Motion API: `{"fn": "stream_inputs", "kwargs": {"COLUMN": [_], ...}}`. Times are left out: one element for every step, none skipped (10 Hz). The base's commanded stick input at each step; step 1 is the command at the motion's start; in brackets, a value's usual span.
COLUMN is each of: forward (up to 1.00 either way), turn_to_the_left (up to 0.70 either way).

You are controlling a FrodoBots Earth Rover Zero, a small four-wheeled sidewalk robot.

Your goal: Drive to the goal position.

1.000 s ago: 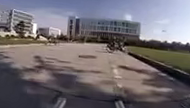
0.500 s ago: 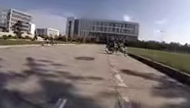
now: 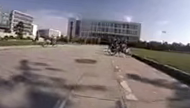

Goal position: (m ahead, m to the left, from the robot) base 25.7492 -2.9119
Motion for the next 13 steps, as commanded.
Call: {"fn": "stream_inputs", "kwargs": {"forward": [0.70,0.70,0.70,0.70,0.70,0.70,0.70,0.70,0.70,0.70,0.70,0.70,0.70], "turn_to_the_left": [0.14,0.14,0.14,0.14,0.14,0.14,0.14,0.14,0.14,0.14,0.14,0.10,-0.06]}}
